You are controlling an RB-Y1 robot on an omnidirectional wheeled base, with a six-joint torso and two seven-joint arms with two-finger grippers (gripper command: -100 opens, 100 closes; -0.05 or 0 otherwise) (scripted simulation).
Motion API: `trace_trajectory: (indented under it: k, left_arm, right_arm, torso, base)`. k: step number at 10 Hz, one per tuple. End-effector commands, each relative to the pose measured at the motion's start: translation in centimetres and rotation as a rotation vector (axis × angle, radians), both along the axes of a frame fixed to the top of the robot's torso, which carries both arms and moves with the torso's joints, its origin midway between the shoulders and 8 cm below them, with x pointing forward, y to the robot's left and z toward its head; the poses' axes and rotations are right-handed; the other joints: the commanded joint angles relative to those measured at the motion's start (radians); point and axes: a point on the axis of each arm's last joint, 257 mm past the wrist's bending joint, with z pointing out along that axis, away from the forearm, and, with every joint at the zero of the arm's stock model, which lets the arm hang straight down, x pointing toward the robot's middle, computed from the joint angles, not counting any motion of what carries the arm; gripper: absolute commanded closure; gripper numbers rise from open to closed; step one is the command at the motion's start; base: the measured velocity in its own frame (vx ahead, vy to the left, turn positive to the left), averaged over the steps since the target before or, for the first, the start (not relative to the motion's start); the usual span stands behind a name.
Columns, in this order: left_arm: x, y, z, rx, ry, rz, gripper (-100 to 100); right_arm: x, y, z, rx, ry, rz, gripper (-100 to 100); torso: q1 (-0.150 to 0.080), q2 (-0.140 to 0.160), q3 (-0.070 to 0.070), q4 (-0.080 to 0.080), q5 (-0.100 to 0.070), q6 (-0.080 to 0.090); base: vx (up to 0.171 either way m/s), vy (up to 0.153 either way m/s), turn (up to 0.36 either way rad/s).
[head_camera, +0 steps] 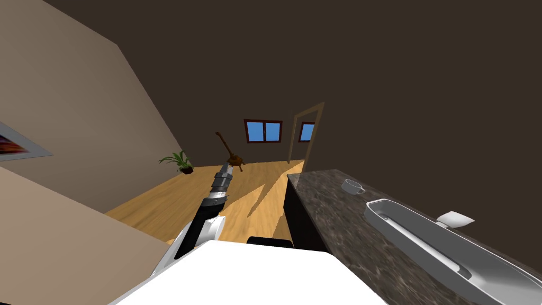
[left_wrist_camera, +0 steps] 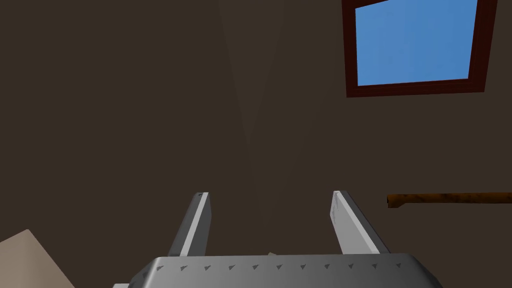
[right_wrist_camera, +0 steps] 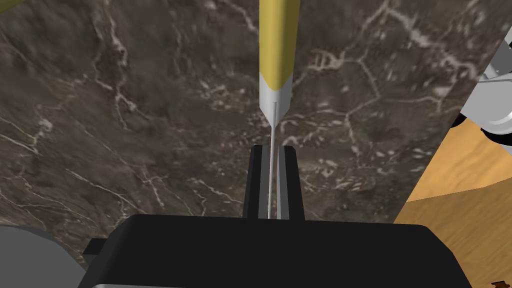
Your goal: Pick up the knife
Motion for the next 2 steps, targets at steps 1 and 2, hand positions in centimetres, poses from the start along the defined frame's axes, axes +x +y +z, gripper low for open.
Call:
trace_trajectory:
  k: [1,2]
  left_arm:
    - [0.0,0.0,0.0,0.0,0.0,0.0,0]
    - [0.0,0.0,0.0,0.0,0.0,0.0,0]
  right_arm:
    - [0.0,0.0,0.0,0.0,0.0,0.0,100]
    - [0.0,0.02,0.02,0.0,0.0,0.0,0]
  torso:
    - [0.0,0.0,0.0,0.0,0.0,0.0]
    - [0.0,0.0,0.0,0.0,0.0,0.0]
  base:
    - [0.0,0.0,0.0]
    - [0.0,0.0,0.0]
